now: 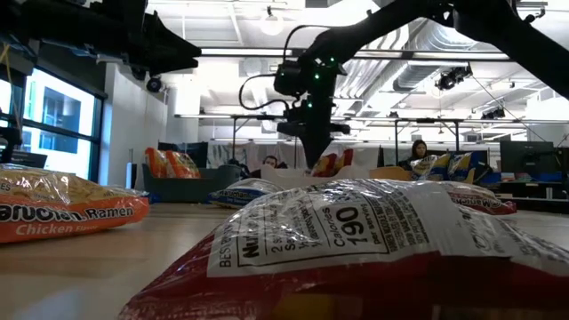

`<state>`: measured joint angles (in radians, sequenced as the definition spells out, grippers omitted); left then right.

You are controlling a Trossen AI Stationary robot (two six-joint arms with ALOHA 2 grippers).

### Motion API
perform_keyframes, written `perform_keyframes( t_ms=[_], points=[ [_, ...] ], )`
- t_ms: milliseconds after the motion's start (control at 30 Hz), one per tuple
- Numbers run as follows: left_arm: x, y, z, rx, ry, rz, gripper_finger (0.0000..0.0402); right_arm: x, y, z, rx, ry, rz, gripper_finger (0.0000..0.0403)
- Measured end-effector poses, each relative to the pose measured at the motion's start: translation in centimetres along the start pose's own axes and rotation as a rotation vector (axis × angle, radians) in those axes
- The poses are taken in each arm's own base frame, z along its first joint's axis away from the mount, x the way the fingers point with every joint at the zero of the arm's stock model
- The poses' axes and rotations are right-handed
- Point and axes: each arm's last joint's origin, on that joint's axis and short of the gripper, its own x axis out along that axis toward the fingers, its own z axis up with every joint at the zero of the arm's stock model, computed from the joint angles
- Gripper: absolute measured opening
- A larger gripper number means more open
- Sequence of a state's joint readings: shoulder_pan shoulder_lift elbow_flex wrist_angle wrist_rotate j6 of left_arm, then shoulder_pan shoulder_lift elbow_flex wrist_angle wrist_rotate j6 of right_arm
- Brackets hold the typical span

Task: Sort Maruchan noodles
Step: Put the bottom left red noodle pack into the white bin, then put the right orange noodle pack into the blue bin

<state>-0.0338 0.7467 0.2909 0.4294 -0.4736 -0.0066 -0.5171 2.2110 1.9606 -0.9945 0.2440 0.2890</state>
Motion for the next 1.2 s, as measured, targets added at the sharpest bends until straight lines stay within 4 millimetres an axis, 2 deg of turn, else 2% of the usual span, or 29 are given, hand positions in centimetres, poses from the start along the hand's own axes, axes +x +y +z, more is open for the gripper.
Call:
perform_keyframes(
  t_ms=[167,300,467,600,700,900,1033,1100,1200],
  points=[
    [0.0,0.0,0.0,-0.008,0.0,0.0,0.0184,-2.3,0.0,0.4,-0.053,-0.036,-0.019,0.0002],
    [0.0,0.0,-0.1,-0.007,0.009,0.0,0.0184,-5.9,0.6,0.7,-0.134,-0.104,-0.065,0.0001],
    [0.0,0.0,-0.2,-0.007,0.019,0.001,0.0184,-10.1,1.6,0.0,-0.203,-0.201,-0.097,0.0],
    [0.0,0.0,-0.2,-0.011,0.02,0.001,0.0184,-11.1,3.7,-0.7,-0.248,-0.241,-0.071,0.0],
    [0.0,0.0,-0.2,-0.015,0.024,0.001,0.0184,-10.5,6.3,-1.5,-0.29,-0.316,-0.022,0.0],
    [0.0,0.0,-0.6,-0.005,0.057,0.002,0.0184,-6.1,10.5,-5.4,-0.331,-0.418,0.124,0.0],
    [0.0,0.0,-0.6,-0.003,0.059,0.003,0.0184,-3.9,12.1,-9.6,-0.276,-0.472,0.228,0.0],
    [0.0,0.0,-0.6,0.004,0.06,0.003,0.0184,-3.7,12.4,-12.4,-0.239,-0.457,0.267,0.0],
    [0.0,0.0,-0.6,0.007,0.059,0.006,0.0184,-4.7,12.7,-16.7,-0.18,-0.402,0.325,0.0]
  ],
)
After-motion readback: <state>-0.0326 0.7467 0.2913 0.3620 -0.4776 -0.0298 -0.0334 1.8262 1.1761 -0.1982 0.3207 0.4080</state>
